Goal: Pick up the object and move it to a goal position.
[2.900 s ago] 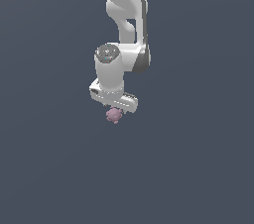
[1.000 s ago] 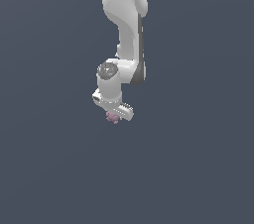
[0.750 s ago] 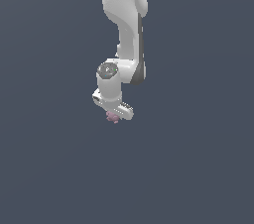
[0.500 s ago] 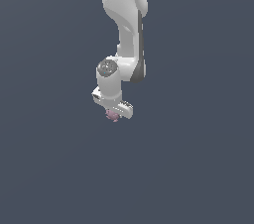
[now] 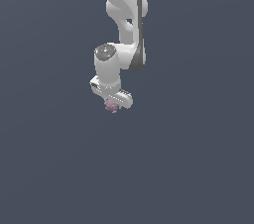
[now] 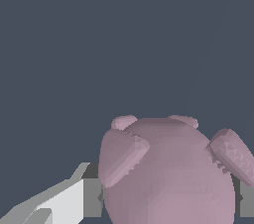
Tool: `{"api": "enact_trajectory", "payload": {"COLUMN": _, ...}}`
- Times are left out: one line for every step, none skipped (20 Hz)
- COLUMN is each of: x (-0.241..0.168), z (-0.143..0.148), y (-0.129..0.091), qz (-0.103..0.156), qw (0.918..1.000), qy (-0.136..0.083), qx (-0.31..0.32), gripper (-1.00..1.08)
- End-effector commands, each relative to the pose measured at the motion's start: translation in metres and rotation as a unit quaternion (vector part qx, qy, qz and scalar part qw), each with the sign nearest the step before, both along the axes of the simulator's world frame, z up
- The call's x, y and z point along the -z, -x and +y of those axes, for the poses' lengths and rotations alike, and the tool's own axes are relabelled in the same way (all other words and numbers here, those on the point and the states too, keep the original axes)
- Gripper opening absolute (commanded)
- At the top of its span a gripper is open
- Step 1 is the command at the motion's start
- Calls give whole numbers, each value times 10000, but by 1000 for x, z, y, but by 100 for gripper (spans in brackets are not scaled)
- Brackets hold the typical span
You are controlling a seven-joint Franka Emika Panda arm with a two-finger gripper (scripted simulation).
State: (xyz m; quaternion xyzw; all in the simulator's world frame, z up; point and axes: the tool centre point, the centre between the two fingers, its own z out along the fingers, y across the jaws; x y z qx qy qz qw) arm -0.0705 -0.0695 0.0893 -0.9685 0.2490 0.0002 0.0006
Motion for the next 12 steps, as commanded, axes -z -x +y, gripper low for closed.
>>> {"api": "enact_trajectory", "payload": {"x": -16, "z": -1, "y": 10, "qz": -4, "qw": 10000, "qy": -1, "qx": 1, "gripper": -100}}
{"api": "enact_trajectory", "payload": {"x": -23, "z": -2, "y": 15, "qz": -4, "qw": 10000, "qy": -1, "qx": 1, "gripper": -100}}
{"api": "enact_trajectory", "payload": {"x": -30, "z": -3, "y": 19, "qz": -4, "qw": 10000, "qy": -3, "qx": 2, "gripper": -100}}
{"api": "enact_trajectory", "payload": {"x": -37, "z": -4, "y": 24, "qz": -4, "qw": 10000, "qy": -3, "qx": 2, "gripper": -100}}
{"api": "enact_trajectory", "payload": {"x": -44, "z": -4, "y": 28, "qz": -4, "qw": 10000, "qy": -3, "qx": 2, "gripper": -100}}
{"api": "enact_trajectory", "payload": {"x": -51, "z": -5, "y": 33, "qz": -4, "qw": 10000, "qy": -3, "qx": 2, "gripper": -100}}
{"api": "enact_trajectory", "payload": {"x": -58, "z": -6, "y": 37, "qz": -4, "qw": 10000, "qy": -3, "qx": 2, "gripper": -100}}
{"api": "enact_trajectory", "payload": {"x": -65, "z": -6, "y": 41, "qz": -4, "qw": 10000, "qy": -3, "qx": 2, "gripper": -100}}
{"api": "enact_trajectory", "payload": {"x": -71, "z": -7, "y": 45, "qz": -4, "qw": 10000, "qy": -3, "qx": 2, "gripper": -100}}
{"api": "enact_trajectory", "payload": {"x": -77, "z": -8, "y": 49, "qz": -4, "qw": 10000, "qy": -3, "qx": 2, "gripper": -100}}
{"api": "enact_trajectory", "payload": {"x": -82, "z": -8, "y": 52, "qz": -2, "qw": 10000, "qy": -1, "qx": 3, "gripper": -100}}
{"api": "enact_trajectory", "payload": {"x": -88, "z": -9, "y": 56, "qz": -2, "qw": 10000, "qy": -1, "qx": 3, "gripper": -100}}
